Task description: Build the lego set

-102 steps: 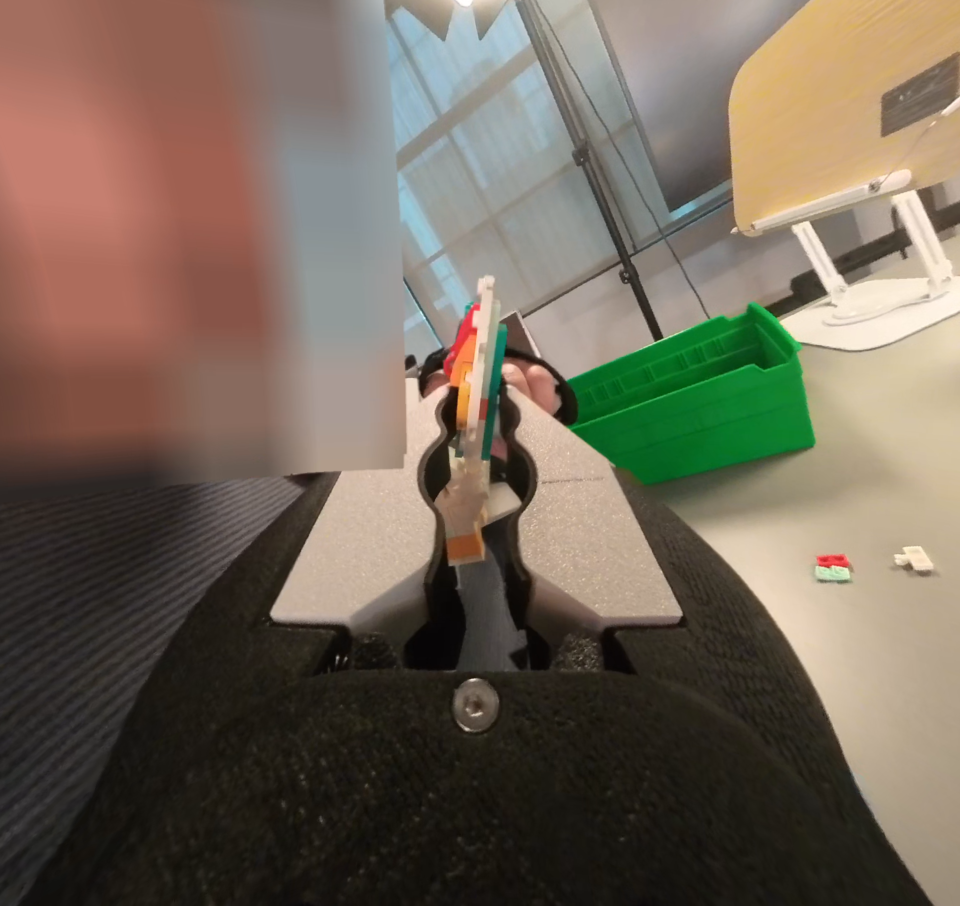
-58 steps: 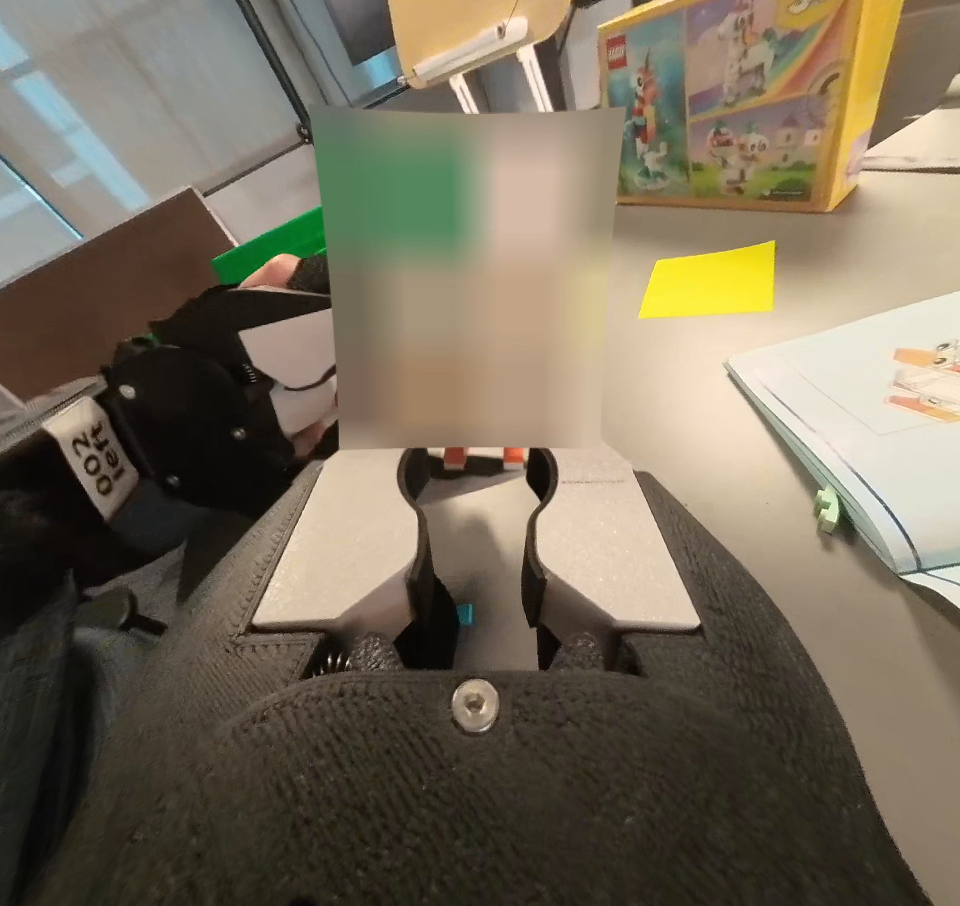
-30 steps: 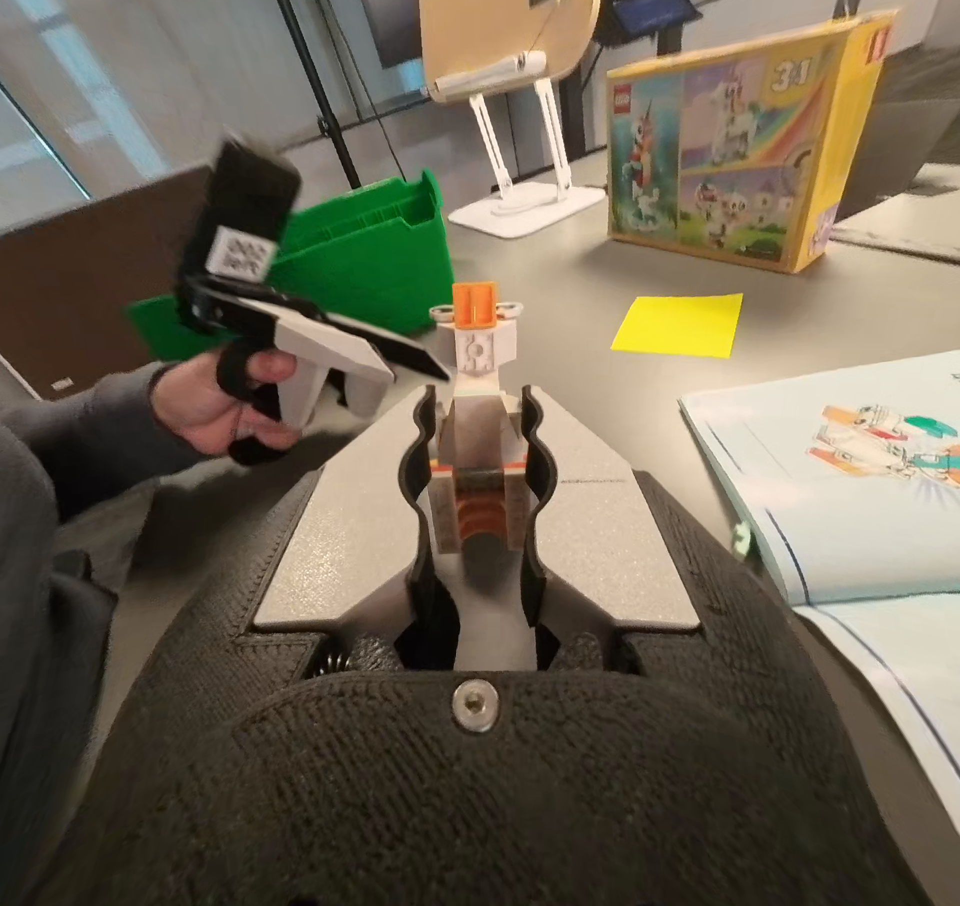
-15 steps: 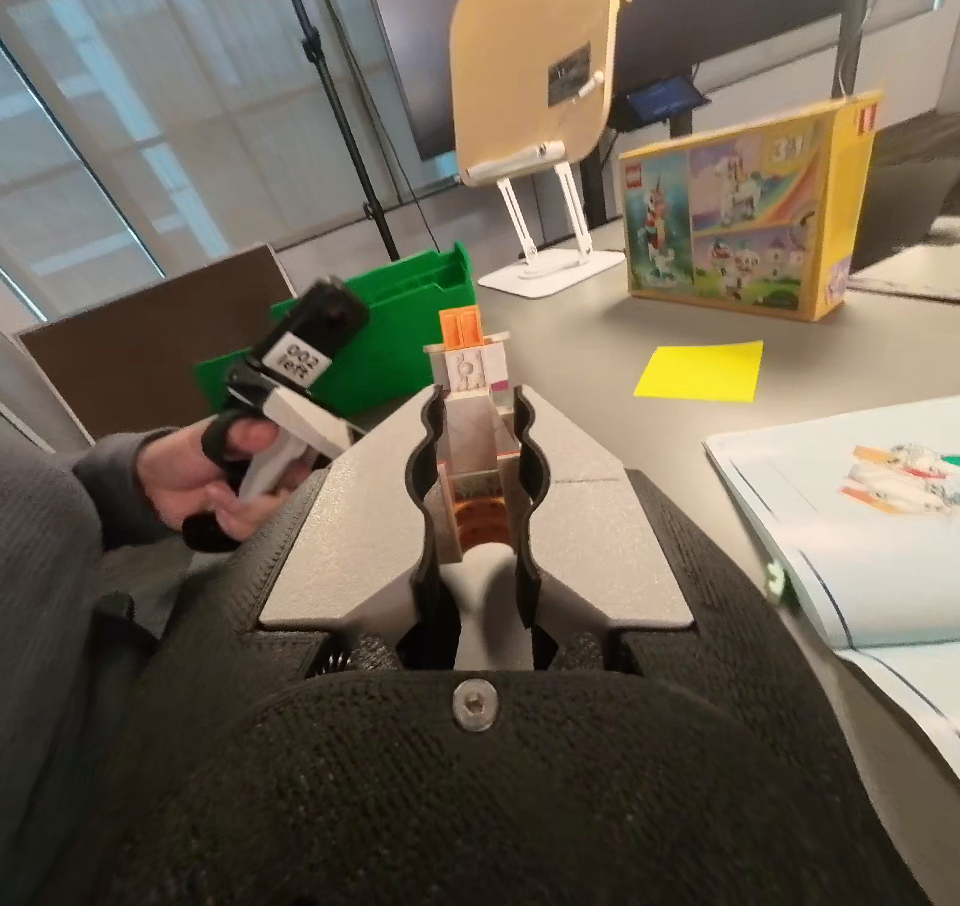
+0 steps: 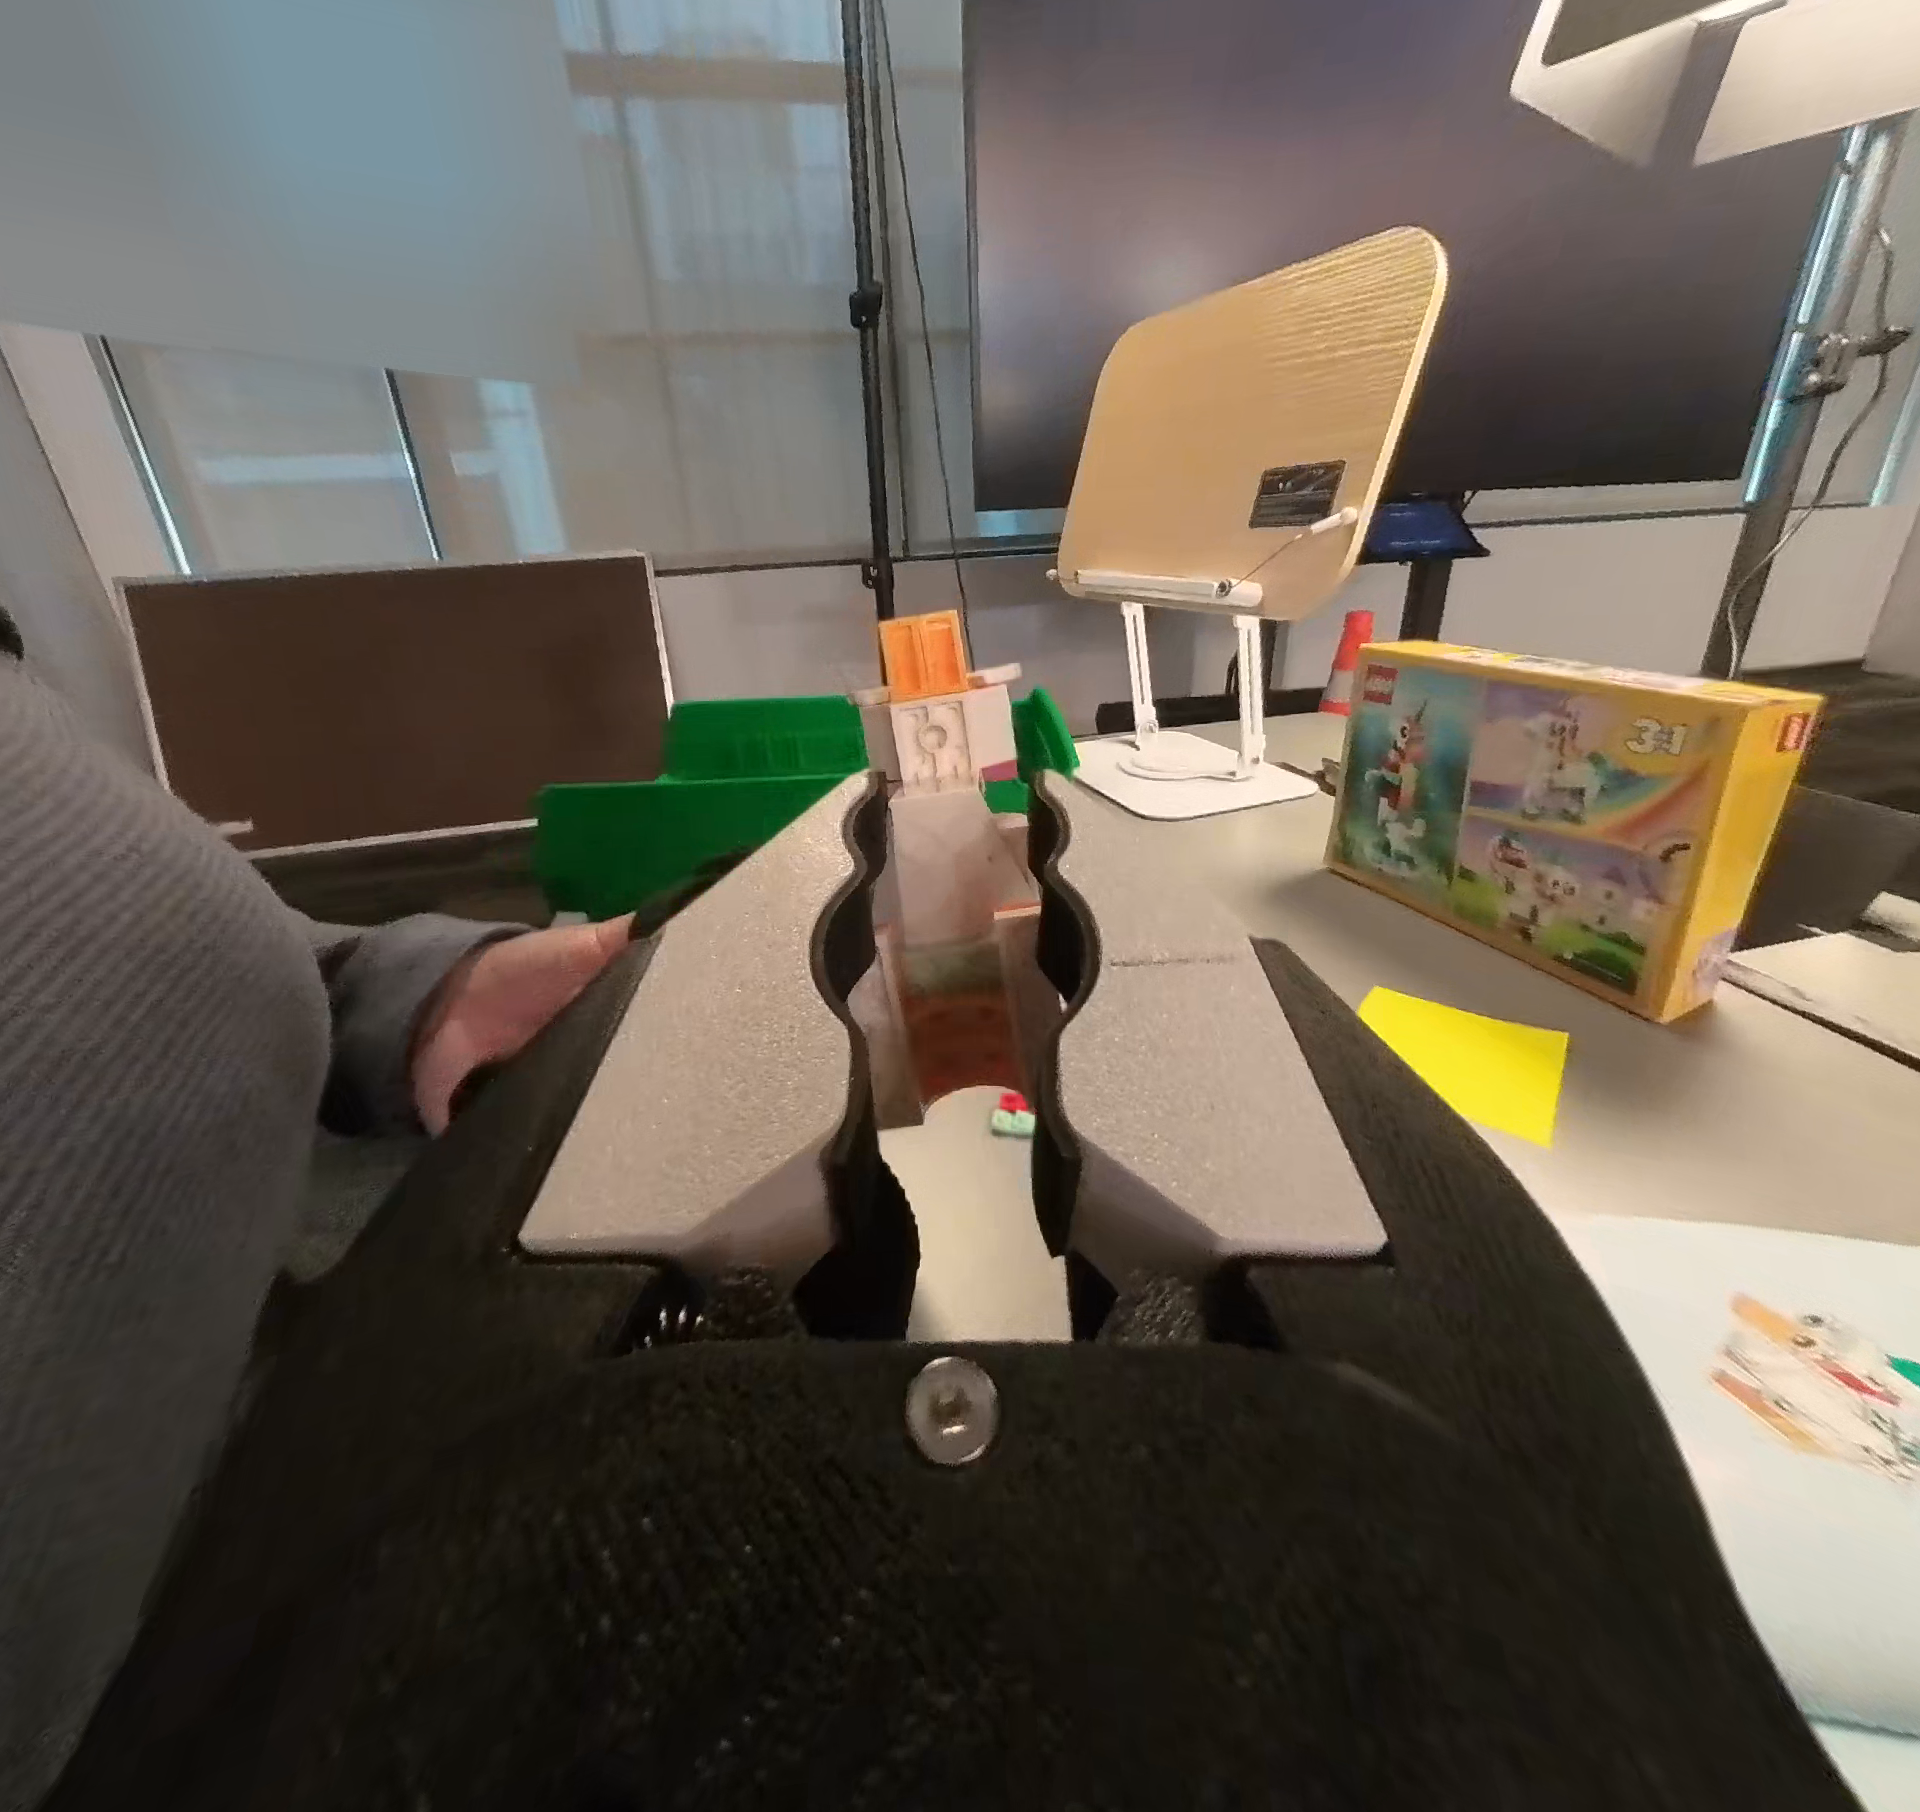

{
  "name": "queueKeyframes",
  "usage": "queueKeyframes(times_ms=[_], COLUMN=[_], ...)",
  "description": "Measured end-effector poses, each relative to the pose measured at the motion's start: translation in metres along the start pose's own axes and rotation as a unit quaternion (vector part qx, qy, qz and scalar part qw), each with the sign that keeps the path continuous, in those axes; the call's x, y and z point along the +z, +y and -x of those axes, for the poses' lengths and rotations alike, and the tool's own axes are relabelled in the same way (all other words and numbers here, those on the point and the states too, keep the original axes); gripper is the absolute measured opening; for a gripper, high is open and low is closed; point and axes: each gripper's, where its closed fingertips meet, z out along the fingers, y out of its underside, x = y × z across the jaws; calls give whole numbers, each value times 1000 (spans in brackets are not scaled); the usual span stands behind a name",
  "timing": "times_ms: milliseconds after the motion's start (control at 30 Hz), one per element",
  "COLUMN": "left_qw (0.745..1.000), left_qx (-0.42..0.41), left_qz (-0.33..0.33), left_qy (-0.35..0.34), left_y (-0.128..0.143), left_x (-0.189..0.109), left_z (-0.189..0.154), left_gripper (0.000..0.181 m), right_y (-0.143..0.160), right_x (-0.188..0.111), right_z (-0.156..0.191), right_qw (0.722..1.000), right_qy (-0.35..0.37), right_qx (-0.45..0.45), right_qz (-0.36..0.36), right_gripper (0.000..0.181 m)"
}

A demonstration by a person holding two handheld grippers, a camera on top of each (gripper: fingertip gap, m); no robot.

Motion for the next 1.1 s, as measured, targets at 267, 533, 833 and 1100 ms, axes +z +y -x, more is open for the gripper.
queueKeyframes(times_ms=[267,533,833,1100], left_qw=[995,960,932,915], left_qx=[73,215,300,327], left_qz=[-4,12,77,105], left_qy=[-74,-181,-190,-211], left_y=[-27,-53,-38,-27], left_x=[-1,-7,-9,-9], left_z=[18,40,39,45], left_gripper=[33,31,31,32], right_y=[43,106,127,144], right_x=[-15,-21,-30,-40], right_z=[-19,-37,-30,-29], right_qw=[996,977,951,936], right_qy=[11,8,-15,-8], right_qx=[-14,17,-40,15], right_qz=[83,214,305,351], right_gripper=[28,29,32,39])
